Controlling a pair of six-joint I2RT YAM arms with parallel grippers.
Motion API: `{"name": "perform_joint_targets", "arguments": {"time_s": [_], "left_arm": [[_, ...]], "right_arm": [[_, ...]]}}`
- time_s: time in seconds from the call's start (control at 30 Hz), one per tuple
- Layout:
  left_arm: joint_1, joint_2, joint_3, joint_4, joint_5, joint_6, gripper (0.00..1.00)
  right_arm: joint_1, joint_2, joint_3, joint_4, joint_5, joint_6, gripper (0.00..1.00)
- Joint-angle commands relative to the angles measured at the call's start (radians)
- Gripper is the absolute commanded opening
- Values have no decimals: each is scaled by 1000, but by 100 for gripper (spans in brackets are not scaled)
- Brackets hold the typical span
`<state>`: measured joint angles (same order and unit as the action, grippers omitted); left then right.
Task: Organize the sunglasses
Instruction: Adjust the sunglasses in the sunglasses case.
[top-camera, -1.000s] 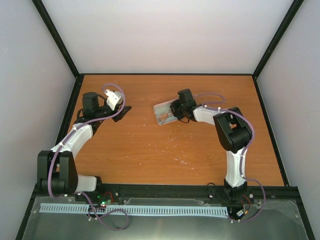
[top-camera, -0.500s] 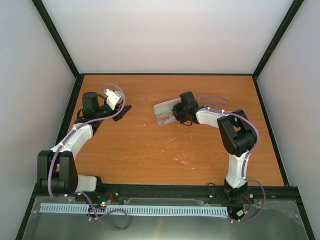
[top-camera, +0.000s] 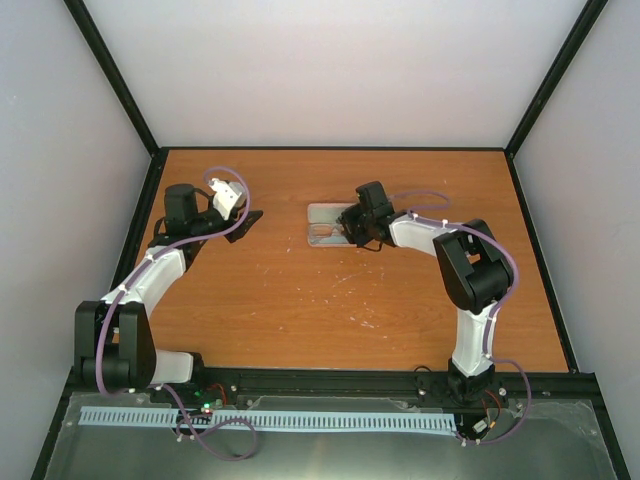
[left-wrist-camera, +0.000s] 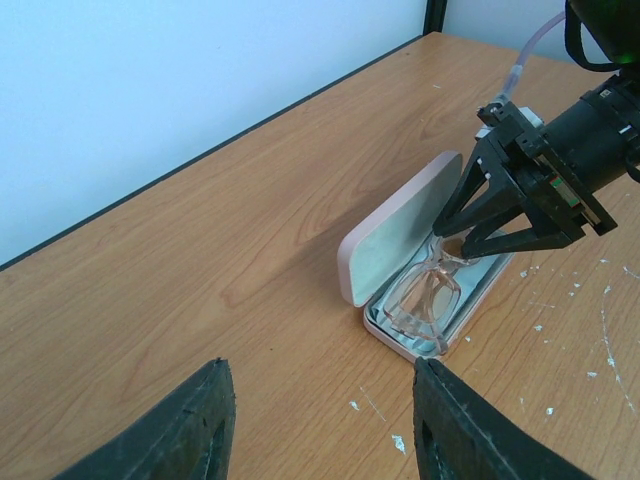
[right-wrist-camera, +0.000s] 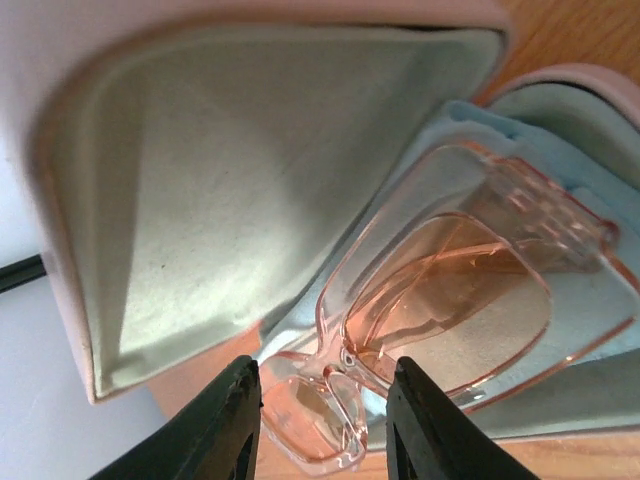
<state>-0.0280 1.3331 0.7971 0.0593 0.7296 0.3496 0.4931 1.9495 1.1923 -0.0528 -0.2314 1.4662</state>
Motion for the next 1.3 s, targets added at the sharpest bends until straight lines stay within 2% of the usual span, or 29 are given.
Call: {"name": "perform_joint_targets", "arguments": {"time_s": [0.0, 0.4, 0.7, 0.83, 1.0, 1.13, 1.27], "left_arm": [[10, -18, 7, 15, 12, -6, 50], [10, -24, 0, 20, 4, -11, 50], [10, -27, -2, 21, 6, -14, 50], [10, -29, -4, 17, 4, -11, 50], [11, -31, -5, 20, 2, -15, 50], [11, -36, -10, 14, -4, -9, 50], [11, -38, -14, 15, -1, -8, 50]], "right_arm": [[9, 10, 41, -64, -42, -7, 34], [9, 26, 64, -29, -83, 5, 41], [6, 66, 68, -8, -108, 11, 37], [6, 79, 85, -32, -126, 2, 42], [4, 116, 91, -41, -145, 14, 43], [4, 142, 125, -88, -158, -3, 41], [3, 164, 135, -96, -176, -2, 33]]}}
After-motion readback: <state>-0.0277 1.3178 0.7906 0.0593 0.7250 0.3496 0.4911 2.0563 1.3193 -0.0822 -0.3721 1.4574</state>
